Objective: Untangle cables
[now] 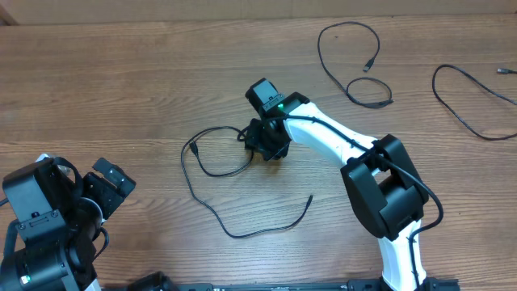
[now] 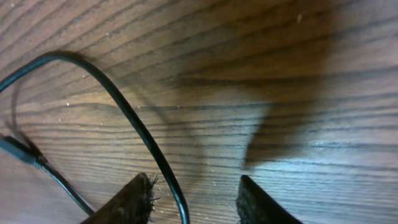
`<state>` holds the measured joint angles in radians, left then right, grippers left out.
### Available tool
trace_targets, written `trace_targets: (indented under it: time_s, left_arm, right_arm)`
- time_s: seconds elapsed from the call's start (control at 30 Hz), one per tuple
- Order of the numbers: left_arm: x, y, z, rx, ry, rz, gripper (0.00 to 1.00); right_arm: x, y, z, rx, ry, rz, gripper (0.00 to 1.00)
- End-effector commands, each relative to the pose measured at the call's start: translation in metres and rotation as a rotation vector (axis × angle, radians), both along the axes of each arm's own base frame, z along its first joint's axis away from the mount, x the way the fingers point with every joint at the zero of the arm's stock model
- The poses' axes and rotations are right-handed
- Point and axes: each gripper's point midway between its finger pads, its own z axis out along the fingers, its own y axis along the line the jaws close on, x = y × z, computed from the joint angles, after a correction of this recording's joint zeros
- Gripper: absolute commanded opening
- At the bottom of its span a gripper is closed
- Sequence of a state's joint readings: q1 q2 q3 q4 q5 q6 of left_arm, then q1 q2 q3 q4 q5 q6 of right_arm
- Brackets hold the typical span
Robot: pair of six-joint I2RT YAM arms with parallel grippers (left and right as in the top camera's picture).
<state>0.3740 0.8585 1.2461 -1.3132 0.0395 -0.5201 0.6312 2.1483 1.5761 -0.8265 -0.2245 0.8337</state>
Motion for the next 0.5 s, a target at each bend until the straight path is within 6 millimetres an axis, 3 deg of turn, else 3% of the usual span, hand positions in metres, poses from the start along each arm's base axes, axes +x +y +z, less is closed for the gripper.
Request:
trace_targets:
  time_s: [0.0,0.13,0.27,0.33,0.43,0.47]
  left_arm:
    - [-0.001,0.004,0.004,0.026,-0.004,0.003,0.99]
    - [-0.003,0.003,0.003,0.022,0.005,0.003,1.0]
    - [-0.008,0.001,-0.002,0.012,0.033,0.003,1.0]
    - [-0.011,0.0,-0.003,0.007,0.044,0.003,1.0]
    - [-0.011,0.0,-0.003,0.007,0.044,0.003,0.99]
    - [-0.011,0.0,-0.003,0.008,0.043,0.003,0.99]
  right_arm:
    - [-0.008,0.01,-0.005,-0.01,-0.012,0.036,0.41]
    - [-0.012,0.029,-0.005,-0.004,-0.071,0.118,0.4]
    - [-0.012,0.029,-0.014,-0.062,-0.107,0.125,0.41]
    - [-0.012,0.027,-0.021,-0.082,-0.102,0.125,0.29]
    - [-0.01,0.017,-0.028,-0.128,-0.102,0.118,0.04]
    - [-0.009,0.013,-0.029,-0.143,-0.106,0.126,0.04]
